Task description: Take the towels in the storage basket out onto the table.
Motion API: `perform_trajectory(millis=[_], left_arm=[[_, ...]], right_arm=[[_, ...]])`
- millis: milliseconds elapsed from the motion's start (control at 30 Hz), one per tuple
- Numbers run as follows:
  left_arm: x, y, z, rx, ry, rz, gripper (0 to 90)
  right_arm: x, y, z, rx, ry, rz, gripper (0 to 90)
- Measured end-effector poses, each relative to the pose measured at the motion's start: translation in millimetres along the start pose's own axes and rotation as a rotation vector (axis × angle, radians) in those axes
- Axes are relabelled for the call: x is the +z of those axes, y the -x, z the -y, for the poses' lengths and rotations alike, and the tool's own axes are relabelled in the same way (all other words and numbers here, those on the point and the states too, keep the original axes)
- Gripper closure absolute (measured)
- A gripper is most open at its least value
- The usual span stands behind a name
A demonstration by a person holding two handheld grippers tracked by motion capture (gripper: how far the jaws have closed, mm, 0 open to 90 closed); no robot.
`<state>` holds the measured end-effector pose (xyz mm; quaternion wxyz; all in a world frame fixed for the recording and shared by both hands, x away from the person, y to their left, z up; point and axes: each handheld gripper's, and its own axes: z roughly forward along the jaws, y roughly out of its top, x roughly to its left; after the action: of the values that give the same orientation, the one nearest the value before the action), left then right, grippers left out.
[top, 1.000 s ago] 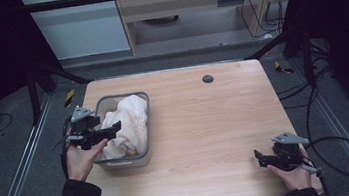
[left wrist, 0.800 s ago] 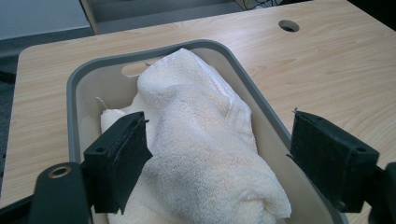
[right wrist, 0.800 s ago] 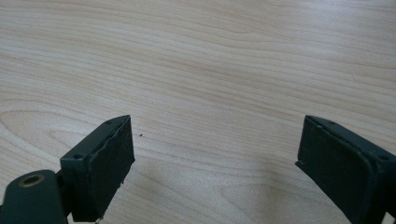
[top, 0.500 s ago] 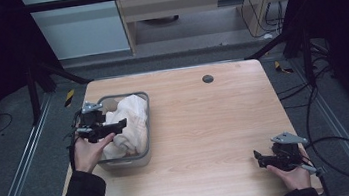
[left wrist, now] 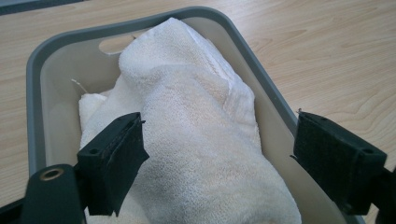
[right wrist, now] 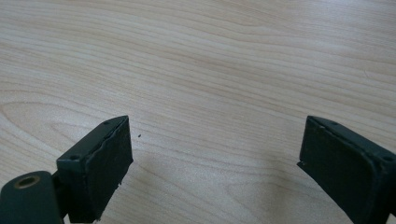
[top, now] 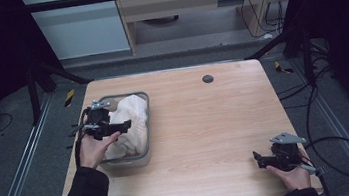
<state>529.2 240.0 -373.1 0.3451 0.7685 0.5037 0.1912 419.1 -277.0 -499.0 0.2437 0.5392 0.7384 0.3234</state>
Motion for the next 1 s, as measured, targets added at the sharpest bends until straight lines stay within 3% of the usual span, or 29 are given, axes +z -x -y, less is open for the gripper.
perform_trajectory(millis=[100,1000], left_arm=[[3.8,-1.5,0.6,0.0,-0.026,-0.011,15.0],[30.5,-3.5,25.1,-0.027,-0.087,-0.037,6.9]], right_arm=[[0.7,0.2,0.1,-0.01,-0.005,-0.005,8.9],[4.2,-1.0,0.9,-0.024,-0.038,-0.007,6.3]])
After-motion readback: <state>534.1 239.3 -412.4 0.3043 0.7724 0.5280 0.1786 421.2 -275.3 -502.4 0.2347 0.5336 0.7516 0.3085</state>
